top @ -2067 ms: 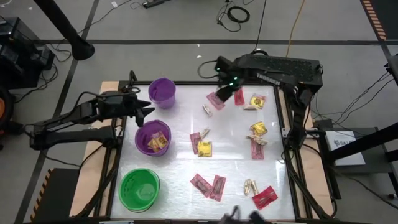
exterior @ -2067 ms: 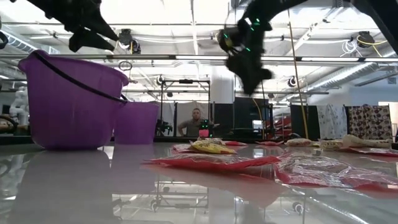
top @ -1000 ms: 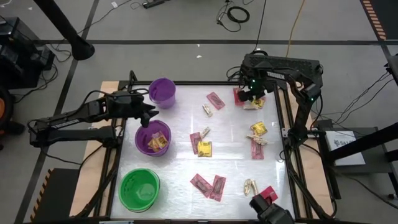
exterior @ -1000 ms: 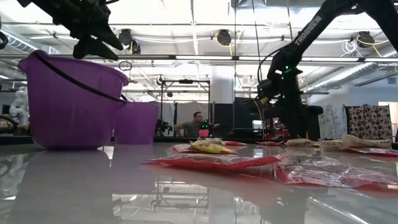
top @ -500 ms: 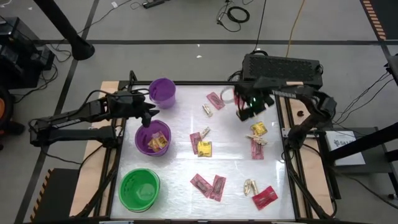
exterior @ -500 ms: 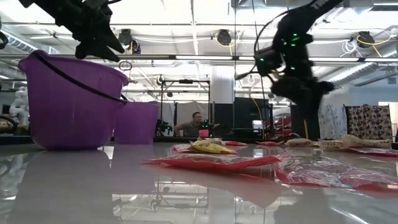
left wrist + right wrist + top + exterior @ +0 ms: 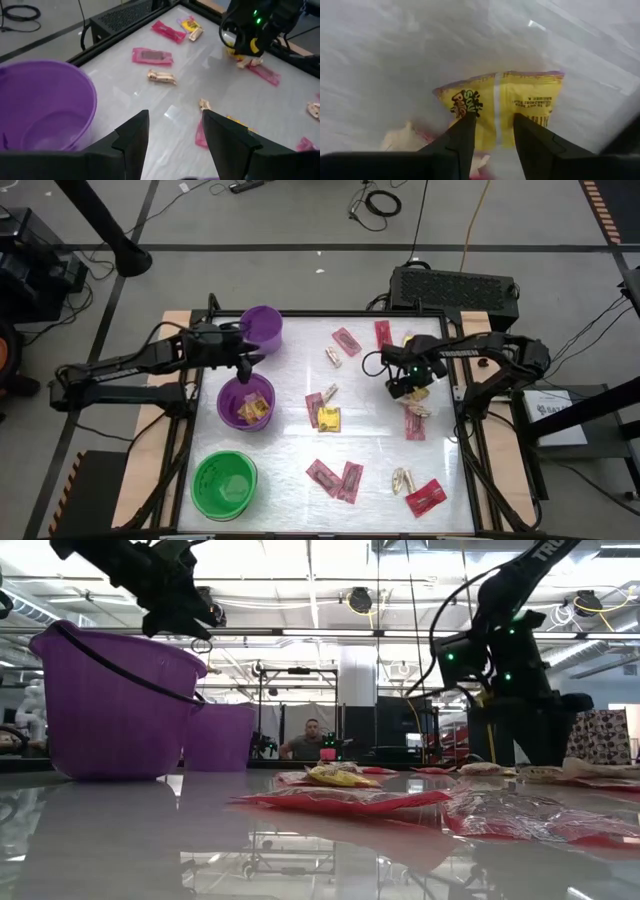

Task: Sort candy by brand, put in halloween buckets
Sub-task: Put the yellow candy into the bottom purple bucket

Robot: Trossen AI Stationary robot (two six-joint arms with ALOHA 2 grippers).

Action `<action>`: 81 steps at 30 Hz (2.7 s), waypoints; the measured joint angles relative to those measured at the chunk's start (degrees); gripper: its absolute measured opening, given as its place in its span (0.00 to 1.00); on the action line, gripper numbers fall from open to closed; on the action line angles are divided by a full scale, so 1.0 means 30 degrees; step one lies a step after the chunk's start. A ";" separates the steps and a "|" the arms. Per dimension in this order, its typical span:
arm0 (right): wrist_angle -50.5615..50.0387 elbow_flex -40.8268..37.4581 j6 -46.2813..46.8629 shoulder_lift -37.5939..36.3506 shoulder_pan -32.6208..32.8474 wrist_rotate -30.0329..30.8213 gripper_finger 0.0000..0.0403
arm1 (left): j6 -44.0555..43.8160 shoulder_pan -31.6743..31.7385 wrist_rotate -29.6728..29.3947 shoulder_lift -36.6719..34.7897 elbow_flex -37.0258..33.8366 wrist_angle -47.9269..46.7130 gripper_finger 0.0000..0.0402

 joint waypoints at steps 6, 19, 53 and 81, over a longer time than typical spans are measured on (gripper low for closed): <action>0.0511 -0.0358 0.0389 -0.0044 -0.0022 -0.0124 0.12 | 0.0000 0.0000 0.0727 0.0576 0.0000 0.0108 0.48; 0.3993 0.5217 -0.2158 0.0007 0.1396 0.0463 0.01 | -0.0015 0.0000 0.1081 0.0583 0.0000 0.0061 0.48; 2.8029 1.7110 -1.1454 1.3536 0.5787 -1.1600 0.00 | 0.2052 0.1537 0.1791 -0.1705 0.1209 -0.5145 0.48; 1.4394 1.8528 -0.9563 1.0399 0.5712 -0.8511 0.23 | 0.4146 0.1545 0.3536 -0.1690 0.1209 -0.7124 0.48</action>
